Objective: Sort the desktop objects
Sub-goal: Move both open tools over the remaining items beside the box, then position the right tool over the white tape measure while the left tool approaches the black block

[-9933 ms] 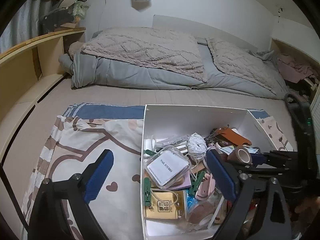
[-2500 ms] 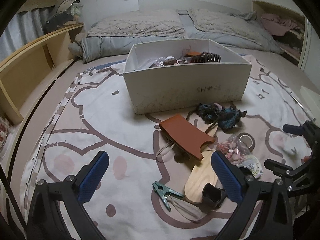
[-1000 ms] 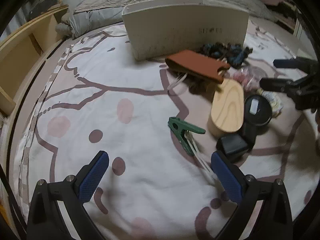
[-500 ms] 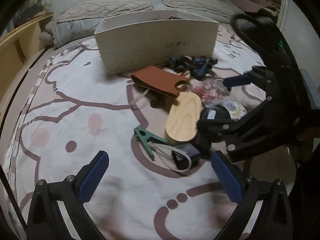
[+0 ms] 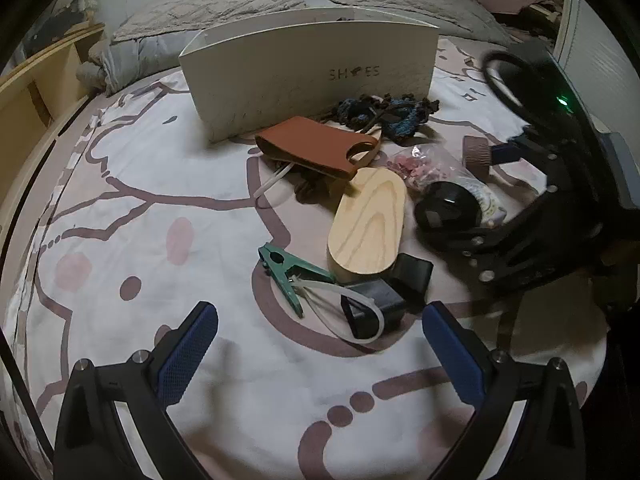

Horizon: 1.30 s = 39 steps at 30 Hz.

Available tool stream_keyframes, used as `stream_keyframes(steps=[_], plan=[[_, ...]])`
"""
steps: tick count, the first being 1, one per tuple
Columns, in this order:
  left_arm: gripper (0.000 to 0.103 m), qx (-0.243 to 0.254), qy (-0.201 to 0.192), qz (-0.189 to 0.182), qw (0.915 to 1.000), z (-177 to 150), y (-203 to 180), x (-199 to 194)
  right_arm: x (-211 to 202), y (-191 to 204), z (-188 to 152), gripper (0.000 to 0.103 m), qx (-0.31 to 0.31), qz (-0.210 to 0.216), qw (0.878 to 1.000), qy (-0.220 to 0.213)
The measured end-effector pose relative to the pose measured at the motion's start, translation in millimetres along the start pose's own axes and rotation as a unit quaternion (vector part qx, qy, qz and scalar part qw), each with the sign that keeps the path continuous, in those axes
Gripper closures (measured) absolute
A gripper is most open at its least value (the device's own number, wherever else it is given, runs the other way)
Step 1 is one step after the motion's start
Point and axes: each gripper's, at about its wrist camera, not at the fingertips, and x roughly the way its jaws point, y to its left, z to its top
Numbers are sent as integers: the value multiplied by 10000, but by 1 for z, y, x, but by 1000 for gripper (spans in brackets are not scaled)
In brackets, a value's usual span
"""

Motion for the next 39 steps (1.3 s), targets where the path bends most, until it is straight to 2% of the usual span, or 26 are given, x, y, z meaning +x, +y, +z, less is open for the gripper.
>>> stream_keyframes(steps=[5,8,15,23,35,39], plan=[[0,-44,70,163,9998,1,1,8,-4,-25,-10,0,480,-12,9988,13],[0,-56,94,186,9998,0,3,12,-4,-50,-18,0,1013,8,9948,82],[0,59,163,402,9990,-3,4,13,-6,-90,-30,0,1697,-143,9853,128],[0,-199,337,741,9965,-10,28,17,-10,-94,-39,0,1698,-259,9851,94],[0,-528,274,1371,9888,-8,70,14,-14,-96,-50,0,1693,-214,9853,96],[0,-692,166,1654,9837,-4,88,10,-16,-97,-55,0,1689,-206,9854,89]])
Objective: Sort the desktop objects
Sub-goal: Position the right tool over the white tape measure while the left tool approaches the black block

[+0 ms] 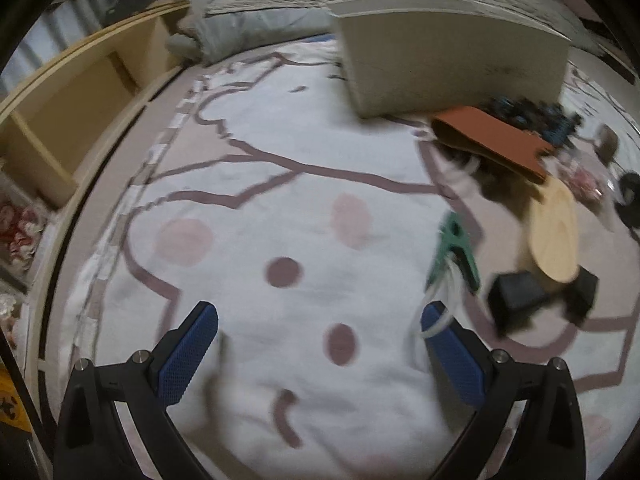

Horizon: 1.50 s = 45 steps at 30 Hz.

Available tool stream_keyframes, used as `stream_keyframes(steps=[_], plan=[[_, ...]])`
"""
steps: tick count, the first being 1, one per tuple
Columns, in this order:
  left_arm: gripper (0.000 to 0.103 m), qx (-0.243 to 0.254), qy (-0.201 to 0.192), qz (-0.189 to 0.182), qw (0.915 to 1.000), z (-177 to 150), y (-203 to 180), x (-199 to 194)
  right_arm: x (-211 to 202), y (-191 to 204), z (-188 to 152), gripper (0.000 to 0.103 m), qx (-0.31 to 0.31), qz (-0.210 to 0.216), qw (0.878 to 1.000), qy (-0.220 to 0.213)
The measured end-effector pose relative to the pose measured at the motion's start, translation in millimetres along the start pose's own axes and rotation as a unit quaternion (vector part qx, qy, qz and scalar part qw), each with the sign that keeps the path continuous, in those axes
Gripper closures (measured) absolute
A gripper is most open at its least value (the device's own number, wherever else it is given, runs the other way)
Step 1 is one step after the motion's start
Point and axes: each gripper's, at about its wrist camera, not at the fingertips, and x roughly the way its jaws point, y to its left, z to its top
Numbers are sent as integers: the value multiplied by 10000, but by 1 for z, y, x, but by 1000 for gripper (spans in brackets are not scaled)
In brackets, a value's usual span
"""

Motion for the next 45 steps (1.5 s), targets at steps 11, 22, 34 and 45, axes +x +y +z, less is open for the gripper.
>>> stream_keyframes(steps=[11,22,34,45], plan=[[0,-442,82,-226,9987,3,19,-8,-5,-8,-8,0,-42,-23,10000,59],[0,-191,-451,-897,9948,4,-8,-51,-41,-15,5,0,-175,170,9986,-470],[0,-51,-376,-1244,9915,-2,-49,-48,-27,-42,15,0,270,-197,9977,-583],[7,-124,-203,-1282,9915,-5,-56,-29,-6,-27,13,0,-101,1,9994,-335]])
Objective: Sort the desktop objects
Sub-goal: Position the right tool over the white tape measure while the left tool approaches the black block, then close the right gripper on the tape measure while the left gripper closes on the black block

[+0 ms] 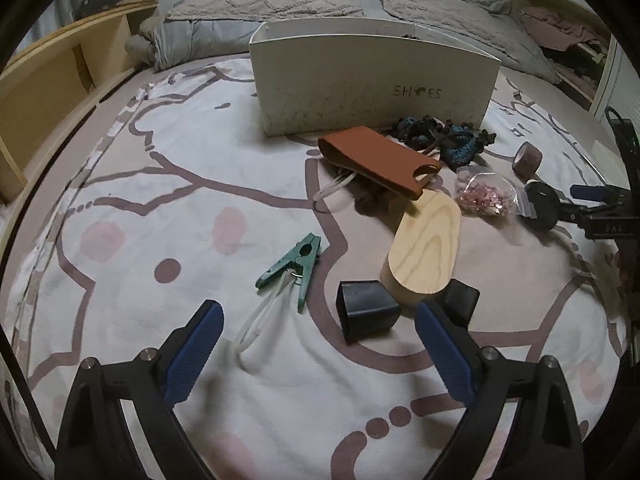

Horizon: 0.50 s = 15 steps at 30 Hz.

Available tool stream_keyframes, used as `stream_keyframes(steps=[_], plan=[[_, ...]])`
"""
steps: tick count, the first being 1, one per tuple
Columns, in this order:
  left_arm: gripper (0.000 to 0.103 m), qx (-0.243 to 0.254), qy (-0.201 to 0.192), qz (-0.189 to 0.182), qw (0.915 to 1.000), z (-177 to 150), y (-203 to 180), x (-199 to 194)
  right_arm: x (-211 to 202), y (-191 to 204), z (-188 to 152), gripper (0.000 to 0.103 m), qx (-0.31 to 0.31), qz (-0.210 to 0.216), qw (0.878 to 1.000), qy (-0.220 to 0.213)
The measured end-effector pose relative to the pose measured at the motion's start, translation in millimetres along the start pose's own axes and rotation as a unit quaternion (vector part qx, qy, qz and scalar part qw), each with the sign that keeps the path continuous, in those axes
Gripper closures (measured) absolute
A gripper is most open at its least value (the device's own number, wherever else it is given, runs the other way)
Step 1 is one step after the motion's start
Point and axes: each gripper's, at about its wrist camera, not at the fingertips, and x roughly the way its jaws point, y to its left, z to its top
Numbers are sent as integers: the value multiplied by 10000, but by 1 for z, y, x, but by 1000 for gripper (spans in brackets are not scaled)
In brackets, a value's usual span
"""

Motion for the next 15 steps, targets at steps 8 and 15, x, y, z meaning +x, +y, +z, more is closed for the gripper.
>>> stream_keyframes(steps=[8,15], plan=[[13,-36,191,-143,9997,-3,-3,8,10,12,3,0,-182,-72,9997,120],[28,-157,299,-200,9992,-6,0,15,16,13,6,0,-205,-74,9996,174]])
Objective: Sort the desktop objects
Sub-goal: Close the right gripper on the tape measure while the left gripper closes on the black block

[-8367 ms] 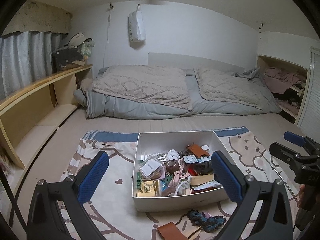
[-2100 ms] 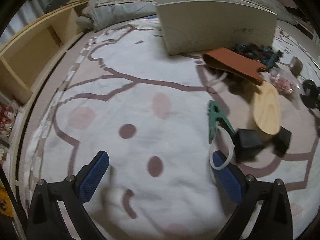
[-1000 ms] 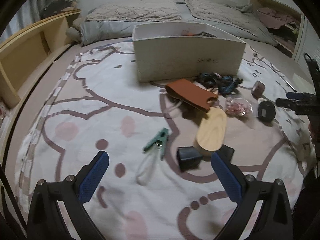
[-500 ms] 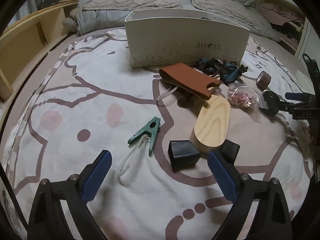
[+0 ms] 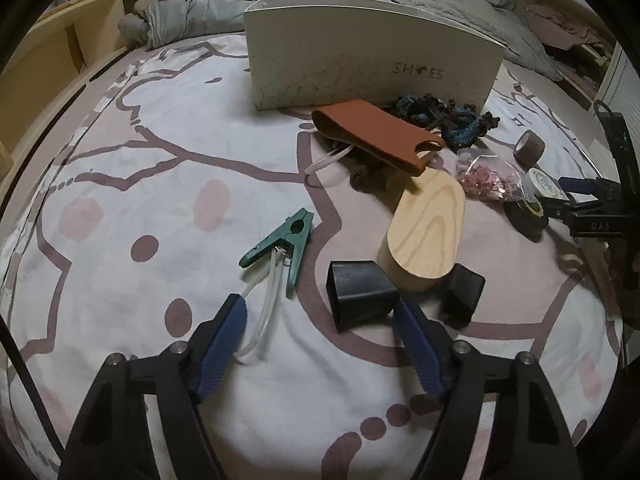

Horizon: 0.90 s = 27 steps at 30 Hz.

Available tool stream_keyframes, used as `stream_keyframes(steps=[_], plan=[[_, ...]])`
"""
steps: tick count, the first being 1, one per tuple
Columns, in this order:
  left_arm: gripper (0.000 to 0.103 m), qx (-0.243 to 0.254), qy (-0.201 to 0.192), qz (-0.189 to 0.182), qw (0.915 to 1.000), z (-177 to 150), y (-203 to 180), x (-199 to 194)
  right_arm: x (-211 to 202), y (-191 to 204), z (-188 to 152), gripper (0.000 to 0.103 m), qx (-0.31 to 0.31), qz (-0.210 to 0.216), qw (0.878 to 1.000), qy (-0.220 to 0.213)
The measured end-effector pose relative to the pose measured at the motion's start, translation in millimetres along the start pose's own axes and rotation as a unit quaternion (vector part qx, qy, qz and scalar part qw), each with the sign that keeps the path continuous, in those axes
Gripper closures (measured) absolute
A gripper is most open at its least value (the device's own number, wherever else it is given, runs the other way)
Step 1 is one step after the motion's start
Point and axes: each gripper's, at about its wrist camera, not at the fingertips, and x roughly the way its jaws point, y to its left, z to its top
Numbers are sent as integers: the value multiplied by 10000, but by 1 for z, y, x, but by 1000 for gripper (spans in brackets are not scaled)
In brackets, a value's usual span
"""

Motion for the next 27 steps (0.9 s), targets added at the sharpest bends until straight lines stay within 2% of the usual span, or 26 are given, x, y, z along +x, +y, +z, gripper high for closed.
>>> stream_keyframes(steps=[1,4,6,11,16,24,26,27], plan=[[29,-34,-9,-24,10000,0,1,0,0,0,0,1,-19,82,10000,2],[33,-55,-22,-75,10000,1,0,0,-2,2,0,15,-127,237,9996,-27],[33,-49,-21,-77,10000,1,0,0,-4,4,1,30,-177,300,9994,-81],[33,-63,-18,-172,9998,2,-3,-1,-7,11,2,49,-309,431,9985,-146],[33,-93,-27,-208,9997,3,-6,-1,-7,11,1,49,-315,410,9985,-181],[35,-24,-34,26,10000,4,-11,9,-7,9,-1,49,-202,485,9983,-238],[48,10,-78,61,10000,4,-11,9,-7,6,-1,49,-159,537,9981,-252],[51,7,-101,75,9999,5,-10,9,-7,6,-1,49,-141,553,9981,-244]])
